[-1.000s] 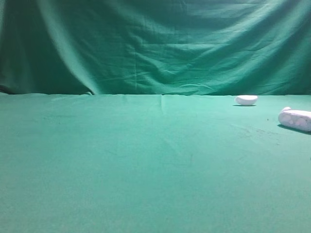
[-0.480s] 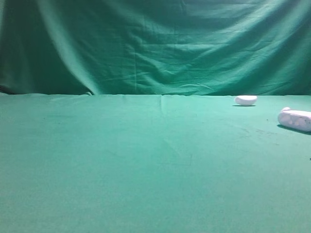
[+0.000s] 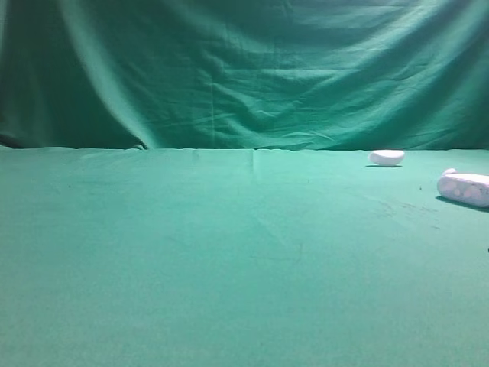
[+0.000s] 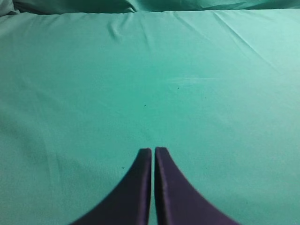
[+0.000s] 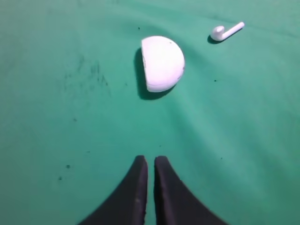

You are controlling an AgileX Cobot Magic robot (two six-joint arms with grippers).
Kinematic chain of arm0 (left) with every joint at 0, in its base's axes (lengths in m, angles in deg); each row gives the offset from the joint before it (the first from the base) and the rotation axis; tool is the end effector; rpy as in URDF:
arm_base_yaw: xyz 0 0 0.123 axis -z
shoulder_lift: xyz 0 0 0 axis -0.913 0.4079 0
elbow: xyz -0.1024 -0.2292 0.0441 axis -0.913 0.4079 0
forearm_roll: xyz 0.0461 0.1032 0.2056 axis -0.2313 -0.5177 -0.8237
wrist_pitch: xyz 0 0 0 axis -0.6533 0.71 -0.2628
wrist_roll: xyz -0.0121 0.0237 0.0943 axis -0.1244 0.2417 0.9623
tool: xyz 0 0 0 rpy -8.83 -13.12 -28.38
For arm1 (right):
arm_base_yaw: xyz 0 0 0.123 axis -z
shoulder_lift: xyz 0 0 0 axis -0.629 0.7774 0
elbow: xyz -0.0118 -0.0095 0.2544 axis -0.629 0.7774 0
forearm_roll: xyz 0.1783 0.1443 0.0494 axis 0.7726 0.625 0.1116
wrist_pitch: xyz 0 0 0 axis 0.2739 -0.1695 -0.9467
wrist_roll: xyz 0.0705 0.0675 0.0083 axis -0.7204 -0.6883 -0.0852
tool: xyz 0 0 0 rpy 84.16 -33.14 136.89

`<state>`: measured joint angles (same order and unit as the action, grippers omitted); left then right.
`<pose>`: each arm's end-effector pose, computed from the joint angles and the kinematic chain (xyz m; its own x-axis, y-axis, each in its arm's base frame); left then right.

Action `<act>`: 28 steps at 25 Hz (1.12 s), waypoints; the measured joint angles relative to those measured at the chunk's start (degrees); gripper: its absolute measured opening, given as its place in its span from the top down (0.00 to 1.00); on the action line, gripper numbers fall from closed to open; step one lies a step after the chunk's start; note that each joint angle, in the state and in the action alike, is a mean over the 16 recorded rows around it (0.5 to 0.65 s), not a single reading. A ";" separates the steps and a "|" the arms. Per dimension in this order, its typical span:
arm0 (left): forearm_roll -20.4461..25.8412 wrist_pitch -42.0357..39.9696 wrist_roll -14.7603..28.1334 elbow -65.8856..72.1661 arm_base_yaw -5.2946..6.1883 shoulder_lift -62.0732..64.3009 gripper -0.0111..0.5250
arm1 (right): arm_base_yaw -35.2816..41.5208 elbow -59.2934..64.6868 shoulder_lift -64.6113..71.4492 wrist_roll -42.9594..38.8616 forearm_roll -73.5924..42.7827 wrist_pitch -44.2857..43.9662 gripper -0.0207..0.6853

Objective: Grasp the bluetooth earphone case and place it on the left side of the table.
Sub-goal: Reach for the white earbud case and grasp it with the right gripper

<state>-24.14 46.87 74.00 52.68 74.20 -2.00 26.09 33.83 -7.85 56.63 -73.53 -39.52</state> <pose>0.0719 -0.0125 0.1760 -0.2551 0.0242 -0.9666 0.1601 0.9869 -0.0176 0.2156 0.0479 0.2288 -0.8485 -0.3025 -0.4341 -0.3079 0.9495 -0.0597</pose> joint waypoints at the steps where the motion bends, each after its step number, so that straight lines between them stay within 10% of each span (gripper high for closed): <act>1: 0.00 0.00 0.00 0.00 0.00 0.00 0.98 | -0.81 -1.03 2.19 -0.95 -1.02 0.07 0.76; 14: 0.00 0.00 0.00 0.00 0.00 0.00 0.98 | -3.23 -12.50 24.62 -11.79 -7.30 2.10 0.14; 28: 0.00 0.00 0.00 0.00 0.00 0.00 0.98 | -3.23 -17.30 34.73 -13.74 -8.74 2.16 0.30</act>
<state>-24.14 46.87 74.00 52.68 74.20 -2.00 22.86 16.54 26.88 42.88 -82.27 -37.36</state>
